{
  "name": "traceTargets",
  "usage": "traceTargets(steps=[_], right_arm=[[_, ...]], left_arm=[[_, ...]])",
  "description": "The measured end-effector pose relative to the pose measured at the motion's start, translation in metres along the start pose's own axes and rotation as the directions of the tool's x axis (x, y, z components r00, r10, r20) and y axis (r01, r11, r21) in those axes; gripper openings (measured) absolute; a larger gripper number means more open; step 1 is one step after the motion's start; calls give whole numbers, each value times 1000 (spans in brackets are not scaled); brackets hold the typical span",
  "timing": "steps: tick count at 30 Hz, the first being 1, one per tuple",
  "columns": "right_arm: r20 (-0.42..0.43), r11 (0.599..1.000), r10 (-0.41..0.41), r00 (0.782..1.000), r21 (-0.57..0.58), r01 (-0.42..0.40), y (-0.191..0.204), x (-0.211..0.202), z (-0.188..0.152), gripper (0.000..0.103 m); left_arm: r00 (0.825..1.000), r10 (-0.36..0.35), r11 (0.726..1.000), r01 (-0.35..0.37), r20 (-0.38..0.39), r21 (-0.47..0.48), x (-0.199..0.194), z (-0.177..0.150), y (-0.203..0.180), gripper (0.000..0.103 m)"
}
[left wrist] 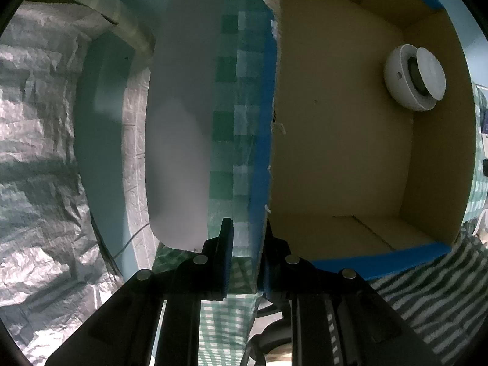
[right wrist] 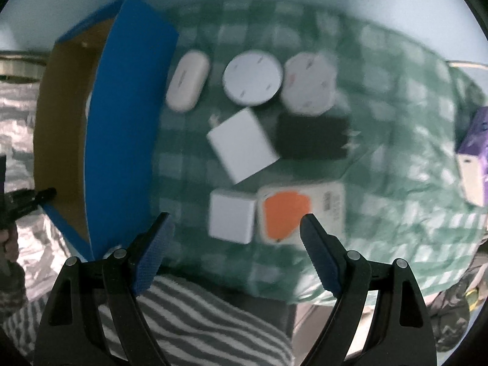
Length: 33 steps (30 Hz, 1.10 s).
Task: Organize rigid objects
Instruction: 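Move the right gripper back over the objects toward the white square charger, then grasp the small white square charger with the right gripper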
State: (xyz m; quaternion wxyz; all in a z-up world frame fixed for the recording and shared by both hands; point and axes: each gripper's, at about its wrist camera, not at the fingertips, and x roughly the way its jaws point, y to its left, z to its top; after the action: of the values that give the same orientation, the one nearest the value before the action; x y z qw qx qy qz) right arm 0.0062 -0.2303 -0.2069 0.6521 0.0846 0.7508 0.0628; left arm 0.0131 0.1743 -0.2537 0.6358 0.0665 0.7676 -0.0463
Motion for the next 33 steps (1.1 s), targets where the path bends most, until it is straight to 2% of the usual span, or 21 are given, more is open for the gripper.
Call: traceTargets(steps=[8,14,22,25,29,32,33], right_arm=[[-104,993,102,989,63,-95,2,38,-7,85],[-126,984,149,981,112,-135,-3,53,-7,85],[-142,986,133,981,124,-116,1,77,-5,85],[-138,991,101,985,100,-87,6,83,-6,84],[-136,999,15,991,46,-9,17,93,-4,68],[-118,999,-18,993,27,21,22,94,1,54],[-117,999,-21,993,31,25,22,95,3,54]], left_arm=[[1000,-3,1000,3,-1,8,0,-1,-1,18],[1000,-8,1000,8,0,18,-1,-1,-1,18],[1000,-16,1000,16,-1,25,-1,0,-1,18],[1000,-16,999,16,-1,28,-1,1,-1,18],[1000,-19,999,19,-3,27,-1,2,0,18],[1000,-18,999,18,-4,28,0,2,-1,18],[1000,-18,999,18,-4,28,0,2,-1,18]])
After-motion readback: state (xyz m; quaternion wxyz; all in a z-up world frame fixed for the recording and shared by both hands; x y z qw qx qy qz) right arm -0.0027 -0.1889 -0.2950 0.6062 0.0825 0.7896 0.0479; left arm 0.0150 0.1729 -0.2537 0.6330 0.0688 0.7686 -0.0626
